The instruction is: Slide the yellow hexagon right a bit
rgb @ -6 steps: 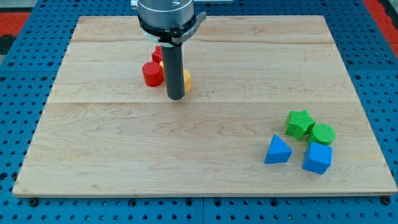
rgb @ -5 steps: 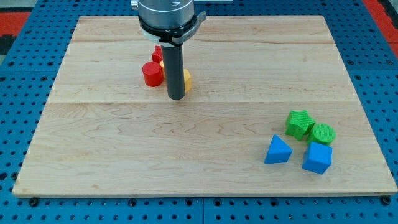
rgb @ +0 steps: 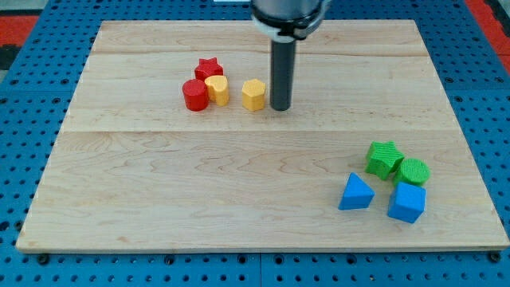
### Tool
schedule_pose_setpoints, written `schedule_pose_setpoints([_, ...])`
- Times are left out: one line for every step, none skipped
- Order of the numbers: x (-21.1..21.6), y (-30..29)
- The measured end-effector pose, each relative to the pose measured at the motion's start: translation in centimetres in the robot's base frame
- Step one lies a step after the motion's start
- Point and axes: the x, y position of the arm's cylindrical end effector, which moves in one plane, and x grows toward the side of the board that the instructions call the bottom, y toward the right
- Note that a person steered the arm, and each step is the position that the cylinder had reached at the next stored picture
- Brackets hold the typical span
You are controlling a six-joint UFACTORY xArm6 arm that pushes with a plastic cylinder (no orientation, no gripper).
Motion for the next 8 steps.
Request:
schedule_pose_setpoints([3.7,-2.1])
schedule_pose_setpoints([4.4,-8.4])
schedule_pose_setpoints([1.0,-9.9])
schedule_pose_setpoints([0.9,-9.6])
schedule_pose_setpoints([0.9,-10.6])
schedule_pose_setpoints([0.9,-12.2])
schedule_pose_setpoints([0.7,-12.4])
schedule_pose_setpoints([-0.2,-8.9])
